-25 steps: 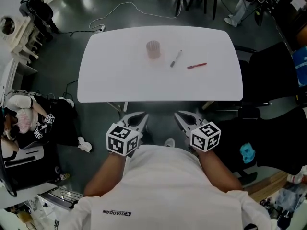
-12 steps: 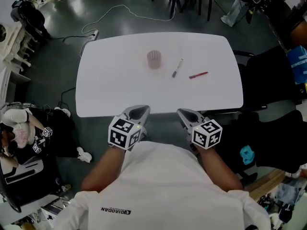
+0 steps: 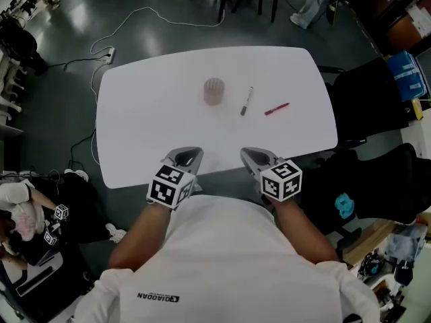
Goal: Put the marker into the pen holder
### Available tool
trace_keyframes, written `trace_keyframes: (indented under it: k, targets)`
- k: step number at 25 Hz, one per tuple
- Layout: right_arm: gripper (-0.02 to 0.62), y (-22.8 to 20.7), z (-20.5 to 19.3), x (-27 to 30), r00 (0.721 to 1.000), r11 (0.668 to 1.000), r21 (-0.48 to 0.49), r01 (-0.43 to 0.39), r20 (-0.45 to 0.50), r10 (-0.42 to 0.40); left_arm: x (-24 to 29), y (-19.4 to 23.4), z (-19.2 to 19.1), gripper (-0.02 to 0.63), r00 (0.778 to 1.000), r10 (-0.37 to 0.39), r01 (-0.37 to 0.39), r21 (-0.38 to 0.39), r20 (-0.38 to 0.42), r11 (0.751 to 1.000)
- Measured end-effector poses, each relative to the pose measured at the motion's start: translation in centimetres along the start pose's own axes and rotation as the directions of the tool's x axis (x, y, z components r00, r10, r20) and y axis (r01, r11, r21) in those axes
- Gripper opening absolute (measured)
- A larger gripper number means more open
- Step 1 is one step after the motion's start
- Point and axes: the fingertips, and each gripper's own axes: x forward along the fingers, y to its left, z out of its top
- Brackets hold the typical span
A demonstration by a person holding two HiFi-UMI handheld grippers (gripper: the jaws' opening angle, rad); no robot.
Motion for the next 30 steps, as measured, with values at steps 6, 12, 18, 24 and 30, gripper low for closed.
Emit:
trace_keyframes:
  k: [6, 12, 18, 24, 30]
  targets:
    - [0.017, -1.8, 1.3, 2.9, 0.998, 0.998, -0.005, 0.064, -0.015, -0.064, 0.9, 3.0, -0.7, 0.026, 0.998, -0.036, 0.037, 0.007, -0.052, 0.999]
    - [0.017, -7.5, 2.1, 4.5, 0.993, 0.993, 0.033, 0.110, -0.037, -0.109, 3.3, 4.7, -0.8, 0.026, 0.997, -0.010, 0.009, -0.012, -0.079, 1.000]
    - [0.017, -15.6, 3.6, 7.2, 0.982, 0.980, 0.090, 0.175, -0.084, -0.167, 5.7, 6.3, 0.5, 0.026, 0.996, 0.060, -0.066, -0.077, -0.068, 0.995]
    - [0.025, -24.0, 3.7, 11.5, 0.965, 0.965, 0.135, 0.224, -0.173, -0.200, 8.5, 7.4, 1.2, 0.026, 0.989, 0.123, -0.134, -0.140, -0.085, 0.981]
    - [0.059, -29.4, 3.1, 14.9, 0.942, 0.938, 0.209, 0.277, -0.252, -0.222, 9.5, 7.7, 1.2, 0.026, 0.982, 0.154, -0.172, -0.182, -0.111, 0.968]
